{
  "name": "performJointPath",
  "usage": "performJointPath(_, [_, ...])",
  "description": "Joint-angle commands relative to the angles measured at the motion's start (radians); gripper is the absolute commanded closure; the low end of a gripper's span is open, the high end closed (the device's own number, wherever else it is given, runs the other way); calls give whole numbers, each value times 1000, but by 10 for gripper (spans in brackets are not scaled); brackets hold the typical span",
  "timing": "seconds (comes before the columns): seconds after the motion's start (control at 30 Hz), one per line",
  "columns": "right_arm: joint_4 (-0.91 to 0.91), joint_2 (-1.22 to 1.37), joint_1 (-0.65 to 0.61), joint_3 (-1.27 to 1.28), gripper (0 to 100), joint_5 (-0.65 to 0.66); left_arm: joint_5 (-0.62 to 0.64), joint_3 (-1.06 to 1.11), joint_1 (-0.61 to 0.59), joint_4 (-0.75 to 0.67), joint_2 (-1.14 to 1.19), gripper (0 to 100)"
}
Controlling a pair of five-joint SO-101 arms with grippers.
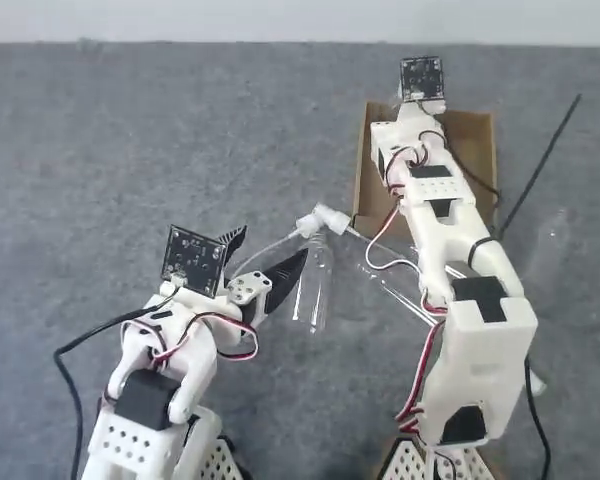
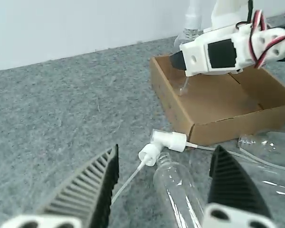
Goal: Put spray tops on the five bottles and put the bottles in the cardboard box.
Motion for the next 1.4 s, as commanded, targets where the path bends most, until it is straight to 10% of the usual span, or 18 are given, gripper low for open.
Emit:
performJointPath(0.0, [12, -36, -8, -86, 736, 11, 11, -8, -2, -29, -14, 717])
performJointPath(0.63, [691, -483, 16, -313, 738, 15, 9, -8, -3, -31, -14, 717])
performJointPath(1.03, [1264, -690, 314, -308, 736, 21, 9, -8, -5, -31, -14, 717])
performJointPath(1.37, [1171, -509, 516, -127, 735, 80, 9, -8, -3, -28, -9, 717])
